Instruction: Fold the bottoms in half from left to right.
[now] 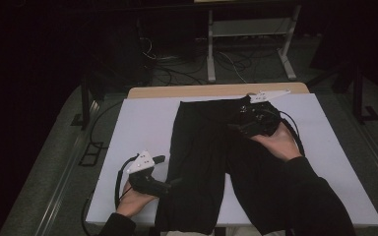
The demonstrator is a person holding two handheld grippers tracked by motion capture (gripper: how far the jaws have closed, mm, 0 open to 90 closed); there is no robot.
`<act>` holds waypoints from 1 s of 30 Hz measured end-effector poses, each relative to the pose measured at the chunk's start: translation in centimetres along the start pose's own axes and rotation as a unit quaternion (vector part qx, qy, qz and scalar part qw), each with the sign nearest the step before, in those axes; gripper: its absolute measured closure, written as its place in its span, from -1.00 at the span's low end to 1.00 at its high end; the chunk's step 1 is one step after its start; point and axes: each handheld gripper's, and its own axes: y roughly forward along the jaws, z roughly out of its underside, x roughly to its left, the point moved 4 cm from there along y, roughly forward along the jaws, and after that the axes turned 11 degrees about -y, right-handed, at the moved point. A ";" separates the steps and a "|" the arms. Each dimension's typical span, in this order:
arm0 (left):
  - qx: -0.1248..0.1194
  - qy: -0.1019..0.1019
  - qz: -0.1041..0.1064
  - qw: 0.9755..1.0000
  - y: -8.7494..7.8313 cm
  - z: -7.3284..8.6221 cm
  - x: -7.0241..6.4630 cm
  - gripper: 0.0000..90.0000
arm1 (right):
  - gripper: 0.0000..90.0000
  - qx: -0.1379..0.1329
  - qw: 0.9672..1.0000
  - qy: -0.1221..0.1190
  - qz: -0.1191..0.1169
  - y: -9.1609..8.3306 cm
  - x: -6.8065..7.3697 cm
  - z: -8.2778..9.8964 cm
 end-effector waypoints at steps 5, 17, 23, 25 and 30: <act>0.001 0.000 0.001 1.000 0.0 0.0 0.0 -1.00 | -1.00 0.006 1.000 0.002 0.002 0.7 -0.2 -0.4; 0.001 0.002 0.002 1.000 0.0 0.0 -0.1 -1.00 | -1.00 0.009 1.000 0.005 0.009 2.2 -0.8 -1.4; 0.000 0.002 0.003 1.000 0.0 0.0 -0.1 -1.00 | -1.00 0.009 1.000 0.004 0.011 3.5 -1.0 -1.9; -0.001 0.002 0.003 1.000 0.0 0.0 -0.1 -1.00 | -1.00 0.012 1.000 0.004 0.010 4.1 -1.0 -2.1; -0.002 0.002 0.005 1.000 0.0 0.0 -0.2 -1.00 | -1.00 0.013 1.000 0.003 0.009 5.7 -1.0 -3.0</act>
